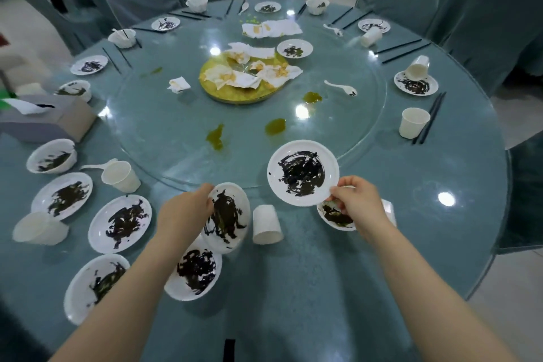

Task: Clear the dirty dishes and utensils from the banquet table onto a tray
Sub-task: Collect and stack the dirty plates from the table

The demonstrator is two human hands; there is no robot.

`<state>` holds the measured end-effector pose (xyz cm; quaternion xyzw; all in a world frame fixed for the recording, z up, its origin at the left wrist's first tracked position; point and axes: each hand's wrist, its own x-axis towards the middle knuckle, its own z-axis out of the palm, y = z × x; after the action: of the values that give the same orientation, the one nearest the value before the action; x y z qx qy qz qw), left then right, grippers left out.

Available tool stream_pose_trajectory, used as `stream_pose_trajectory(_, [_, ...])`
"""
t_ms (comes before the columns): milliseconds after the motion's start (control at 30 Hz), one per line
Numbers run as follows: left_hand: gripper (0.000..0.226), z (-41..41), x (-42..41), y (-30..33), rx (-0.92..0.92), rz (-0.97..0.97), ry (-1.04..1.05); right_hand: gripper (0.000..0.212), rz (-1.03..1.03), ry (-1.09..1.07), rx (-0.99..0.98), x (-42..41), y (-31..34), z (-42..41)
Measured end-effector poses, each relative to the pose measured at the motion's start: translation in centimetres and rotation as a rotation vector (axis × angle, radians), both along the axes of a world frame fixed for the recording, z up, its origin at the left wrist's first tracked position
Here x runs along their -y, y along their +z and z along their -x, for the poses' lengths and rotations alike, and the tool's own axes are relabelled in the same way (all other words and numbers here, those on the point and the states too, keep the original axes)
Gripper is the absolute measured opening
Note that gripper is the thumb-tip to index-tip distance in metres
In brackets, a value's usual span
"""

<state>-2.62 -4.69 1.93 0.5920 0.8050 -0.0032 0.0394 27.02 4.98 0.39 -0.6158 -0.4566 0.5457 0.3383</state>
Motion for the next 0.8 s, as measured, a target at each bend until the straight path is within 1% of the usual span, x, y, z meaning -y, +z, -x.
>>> stream_pose_trajectory(67, [0.022, 0.8, 1.0, 0.3, 0.046, -0.063, 0.056, 0.009, 0.011, 0.042, -0.036, 0.6, -0.2, 1.6])
stream_pose_trajectory(200, [0.027, 2.5, 3.4, 0.9, 0.254, -0.204, 0.253, 0.01, 0.004, 0.139, -0.045, 1.7, -0.1, 5.2])
stream_pose_trajectory(300, [0.025, 3.8, 5.3, 1.3, 0.36, -0.189, 0.338, 0.01, 0.033, 0.23, -0.091, 2.5, 0.2, 8.2])
stream_pose_trajectory(400, [0.022, 4.9, 7.1, 1.8, 0.42, -0.165, 0.385, 0.011, 0.046, 0.34, -0.061, 3.3, 0.4, 11.2])
stream_pose_trajectory(467, [0.022, 5.6, 8.5, 2.1, 0.498, -0.211, 0.439, 0.011, 0.052, 0.432, -0.049, 4.2, 0.4, 13.3])
stream_pose_trajectory(533, [0.019, 6.3, 10.0, 2.4, 0.618, -0.27, 0.506, 0.012, 0.042, 0.51, -0.034, 5.3, 0.3, 15.4])
stream_pose_trajectory(667, [0.014, 7.9, 13.4, 2.6, 0.796, -0.3, 0.593, 0.024, -0.016, 0.679, 0.015, 8.0, 0.2, 19.6])
stream_pose_trajectory(733, [0.015, 8.7, 15.2, 2.6, 0.882, -0.314, 0.636, 0.022, -0.003, 0.748, 0.032, 9.6, 0.2, 21.2])
stream_pose_trajectory(800, [0.017, 9.4, 16.8, 2.6, 0.929, -0.325, 0.669, 0.019, 0.022, 0.797, 0.056, 10.9, 0.3, 22.6])
